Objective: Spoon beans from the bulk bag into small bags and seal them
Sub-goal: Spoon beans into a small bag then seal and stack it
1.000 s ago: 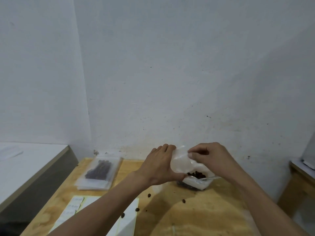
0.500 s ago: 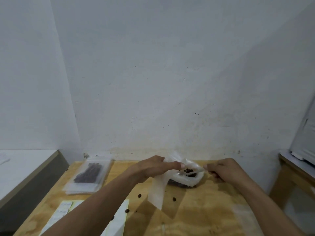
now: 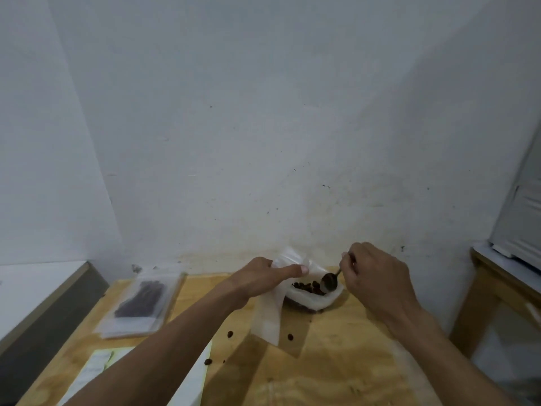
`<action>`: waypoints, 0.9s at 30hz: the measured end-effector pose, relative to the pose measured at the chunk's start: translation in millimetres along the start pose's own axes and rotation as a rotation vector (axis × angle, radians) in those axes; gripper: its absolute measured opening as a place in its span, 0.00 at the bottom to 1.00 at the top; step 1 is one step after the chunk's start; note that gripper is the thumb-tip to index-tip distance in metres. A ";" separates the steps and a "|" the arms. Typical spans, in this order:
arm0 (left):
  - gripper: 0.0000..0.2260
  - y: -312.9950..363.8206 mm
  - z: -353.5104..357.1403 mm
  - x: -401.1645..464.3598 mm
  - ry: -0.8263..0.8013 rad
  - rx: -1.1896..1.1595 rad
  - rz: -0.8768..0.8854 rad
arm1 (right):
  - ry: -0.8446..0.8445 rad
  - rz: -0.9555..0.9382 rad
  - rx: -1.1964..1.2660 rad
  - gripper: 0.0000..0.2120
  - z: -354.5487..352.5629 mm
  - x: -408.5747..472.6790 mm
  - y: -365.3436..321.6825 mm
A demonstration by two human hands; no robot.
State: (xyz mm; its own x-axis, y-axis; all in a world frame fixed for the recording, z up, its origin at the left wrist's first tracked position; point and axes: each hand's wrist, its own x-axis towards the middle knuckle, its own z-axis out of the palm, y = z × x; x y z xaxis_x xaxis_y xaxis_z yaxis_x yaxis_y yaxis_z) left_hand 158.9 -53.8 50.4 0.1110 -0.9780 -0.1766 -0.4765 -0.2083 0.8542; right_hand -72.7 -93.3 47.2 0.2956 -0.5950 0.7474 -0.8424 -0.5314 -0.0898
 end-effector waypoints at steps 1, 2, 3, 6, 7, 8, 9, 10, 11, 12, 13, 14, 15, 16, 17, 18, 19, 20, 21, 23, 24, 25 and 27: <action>0.31 3.3 0.7 1.0 -0.001 0.004 0.016 | -0.016 -0.018 -0.025 0.13 -0.2 -2.2 -1.4; 0.29 7.2 1.9 0.6 -0.003 0.012 0.040 | -0.032 -0.002 -0.039 0.13 0.7 -3.7 -2.6; 0.29 11.3 3.5 0.9 -0.002 0.028 0.065 | -0.052 0.055 -0.041 0.14 2.3 -5.8 -3.3; 0.29 22.9 7.5 0.5 0.010 0.084 0.153 | -0.196 0.365 -0.018 0.15 10.7 -5.3 5.5; 0.29 25.5 8.2 1.2 0.005 0.099 0.173 | -0.261 0.475 0.033 0.16 13.5 -5.3 10.0; 0.29 28.2 8.8 1.5 -0.002 0.117 0.186 | -0.314 0.566 0.094 0.18 16.3 -7.1 14.1; 0.30 30.0 9.0 2.1 -0.012 0.131 0.189 | -0.342 0.647 0.164 0.19 20.1 -10.4 18.4; 0.30 30.4 9.2 3.1 -0.018 0.145 0.187 | -0.353 0.714 0.227 0.20 23.7 -13.6 22.0; 0.30 29.5 9.0 4.1 -0.022 0.153 0.176 | -0.358 0.766 0.281 0.20 27.4 -17.3 24.4; 0.29 27.7 8.6 4.5 -0.026 0.150 0.166 | -0.361 0.807 0.322 0.19 29.9 -20.6 26.1; 0.28 25.0 7.6 4.6 -0.033 0.135 0.154 | -0.362 0.840 0.356 0.19 30.9 -23.3 27.1; 0.28 21.1 5.9 5.2 -0.041 0.120 0.139 | -0.361 0.858 0.390 0.19 30.2 -24.7 27.6; 0.29 17.2 3.3 5.4 -0.047 0.110 0.122 | -0.363 0.867 0.418 0.19 27.9 -25.1 27.8; 0.31 12.6 0.6 6.3 -0.047 0.112 0.106 | -0.362 0.868 0.441 0.19 25.8 -25.0 28.2; 0.32 7.1 -1.8 7.7 -0.044 0.123 0.090 | -0.359 0.866 0.455 0.19 23.8 -24.1 28.1; 0.35 2.1 -4.0 8.9 -0.037 0.140 0.073 | -0.352 0.864 0.463 0.18 22.9 -22.9 27.7; 0.38 -2.1 -5.7 10.0 -0.026 0.163 0.050 | -0.346 0.863 0.470 0.17 22.1 -21.5 26.7; 0.43 -5.6 -7.1 10.7 -0.012 0.181 0.027 | -0.339 0.862 0.474 0.16 21.7 -19.6 25.5; 0.46 -8.8 -8.1 11.6 0.002 0.189 0.009 | -0.335 0.859 0.479 0.16 21.3 -17.9 23.9; 0.47 -13.0 -9.9 11.9 0.012 0.192 -0.009 | -0.328 0.866 0.485 0.16 21.4 -15.1 20.0; 0.44 -14.0 -10.5 11.2 0.006 0.188 -0.015 | -0.325 0.881 0.487 0.16 21.2 -14.4 18.0; 0.41 -14.6 -10.7 9.2 -0.005 0.183 -0.012 | -0.325 0.901 0.486 0.16 21.2 -14.0 15.4; 0.36 -15.2 -9.2 4.3 -0.029 0.192 -0.003 | -0.333 0.936 0.491 0.17 23.0 -15.5 11.1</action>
State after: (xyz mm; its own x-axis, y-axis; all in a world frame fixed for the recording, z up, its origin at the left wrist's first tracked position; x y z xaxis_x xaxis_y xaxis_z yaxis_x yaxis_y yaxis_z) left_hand 174.7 -54.7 41.2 0.0889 -0.9768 -0.1951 -0.6342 -0.2065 0.7451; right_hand -76.3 -103.9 19.5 -0.1963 -0.9797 0.0399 -0.5476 0.0758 -0.8333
